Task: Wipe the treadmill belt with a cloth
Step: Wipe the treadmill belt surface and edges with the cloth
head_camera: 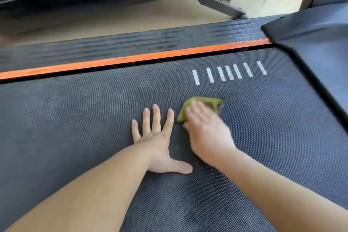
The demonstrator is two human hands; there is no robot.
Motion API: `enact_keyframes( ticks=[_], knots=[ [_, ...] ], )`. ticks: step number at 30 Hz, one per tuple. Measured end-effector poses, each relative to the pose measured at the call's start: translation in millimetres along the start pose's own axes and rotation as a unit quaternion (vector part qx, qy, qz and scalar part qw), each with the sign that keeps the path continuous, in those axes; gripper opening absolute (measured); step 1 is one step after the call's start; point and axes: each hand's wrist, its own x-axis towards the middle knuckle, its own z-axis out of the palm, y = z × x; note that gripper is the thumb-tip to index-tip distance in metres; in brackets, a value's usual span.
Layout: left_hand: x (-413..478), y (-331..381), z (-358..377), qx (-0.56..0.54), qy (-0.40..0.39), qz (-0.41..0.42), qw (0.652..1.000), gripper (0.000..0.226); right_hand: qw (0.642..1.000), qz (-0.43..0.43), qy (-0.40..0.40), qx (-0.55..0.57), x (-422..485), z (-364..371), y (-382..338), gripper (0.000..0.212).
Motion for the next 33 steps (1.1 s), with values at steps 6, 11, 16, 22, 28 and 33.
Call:
enact_keyframes(
  ticks=[6, 11, 16, 22, 28, 33],
  knots=[
    [-0.6, -0.9, -1.8, 0.0, -0.007, 0.005, 1.0, 0.158, 0.998, -0.046, -0.029, -0.021, 14.7, -14.2, 70.4, 0.061],
    [-2.4, -0.7, -2.9, 0.0, -0.015, 0.005, 1.0, 0.157, 0.994, 0.105, -0.001, -0.033, 22.9, -15.1, 59.4, 0.061],
    [-1.5, 0.8, -3.1, -0.005, -0.009, -0.002, 1.0, 0.158, 0.975, -0.205, -0.08, -0.005, -10.4, -18.8, 58.5, 0.058],
    [-2.9, -0.5, -3.7, -0.004, -0.017, 0.004, 1.0, 0.158, 0.962, 0.271, -0.001, -0.022, 13.1, -27.3, 74.7, 0.059],
    [-2.7, 1.1, -3.5, -0.005, -0.013, 0.0, 1.0, 0.159, 0.992, -0.124, -0.035, 0.006, -21.9, -14.4, 29.4, 0.056],
    [-2.8, -0.3, -4.2, -0.005, -0.019, 0.008, 1.0, 0.158, 0.968, 0.251, 0.006, 0.002, 6.0, -30.0, 101.9, 0.058]
  ],
)
